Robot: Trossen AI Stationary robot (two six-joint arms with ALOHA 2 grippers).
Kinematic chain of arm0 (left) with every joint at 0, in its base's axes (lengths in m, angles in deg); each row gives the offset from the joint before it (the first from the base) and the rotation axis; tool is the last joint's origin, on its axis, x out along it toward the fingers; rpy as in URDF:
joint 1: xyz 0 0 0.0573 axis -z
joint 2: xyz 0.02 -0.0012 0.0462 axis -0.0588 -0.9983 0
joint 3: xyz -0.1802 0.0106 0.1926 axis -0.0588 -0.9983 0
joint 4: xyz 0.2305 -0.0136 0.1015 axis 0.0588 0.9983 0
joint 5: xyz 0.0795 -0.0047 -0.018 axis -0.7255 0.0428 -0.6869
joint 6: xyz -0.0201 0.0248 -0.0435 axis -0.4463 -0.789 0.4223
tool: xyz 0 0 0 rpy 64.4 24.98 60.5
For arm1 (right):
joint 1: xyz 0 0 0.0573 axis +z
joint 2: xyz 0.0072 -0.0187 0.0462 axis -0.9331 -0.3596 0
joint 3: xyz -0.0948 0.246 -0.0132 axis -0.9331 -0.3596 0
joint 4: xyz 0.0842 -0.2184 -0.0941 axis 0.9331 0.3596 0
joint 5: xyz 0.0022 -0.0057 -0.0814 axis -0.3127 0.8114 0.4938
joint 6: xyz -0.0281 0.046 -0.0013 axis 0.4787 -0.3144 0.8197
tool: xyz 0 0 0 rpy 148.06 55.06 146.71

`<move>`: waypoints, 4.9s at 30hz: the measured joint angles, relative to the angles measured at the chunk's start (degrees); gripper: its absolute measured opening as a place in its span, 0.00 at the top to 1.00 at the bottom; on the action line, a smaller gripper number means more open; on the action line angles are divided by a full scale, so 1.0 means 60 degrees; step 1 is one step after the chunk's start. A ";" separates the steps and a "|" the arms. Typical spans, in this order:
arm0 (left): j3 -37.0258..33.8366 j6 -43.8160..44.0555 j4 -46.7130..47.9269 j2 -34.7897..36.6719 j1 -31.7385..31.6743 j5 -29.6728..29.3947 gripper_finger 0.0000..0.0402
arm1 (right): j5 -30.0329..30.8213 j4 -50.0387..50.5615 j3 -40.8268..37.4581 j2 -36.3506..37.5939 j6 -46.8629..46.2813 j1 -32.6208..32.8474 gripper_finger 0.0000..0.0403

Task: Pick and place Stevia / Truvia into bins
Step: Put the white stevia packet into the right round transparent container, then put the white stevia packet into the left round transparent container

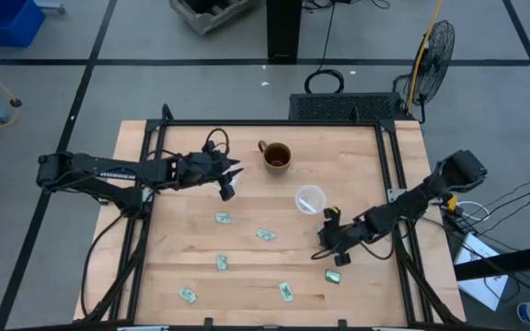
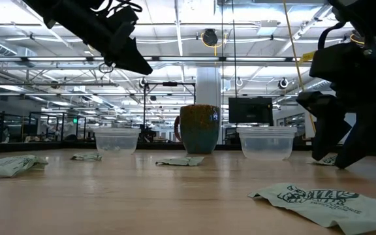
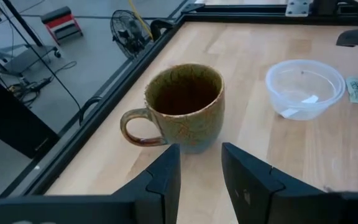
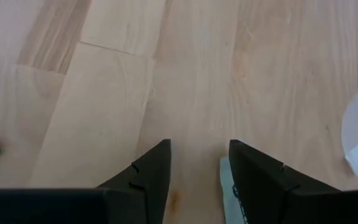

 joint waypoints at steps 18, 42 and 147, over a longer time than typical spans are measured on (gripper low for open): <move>0.0000 0.0075 0.0000 0.0004 -0.0004 0.0044 0.70 | -0.0972 0.0561 -0.0033 0.0015 -0.1284 -0.0820 0.66; 0.0000 0.0195 0.0062 0.0004 -0.0010 0.0044 0.70 | -0.0267 -0.1246 -0.0452 0.1576 -0.0468 -0.0677 1.00; -0.0007 0.7627 0.5613 -0.1965 0.2483 0.1378 0.70 | -0.2528 -0.3021 -0.0630 0.3173 0.0925 -0.4171 0.82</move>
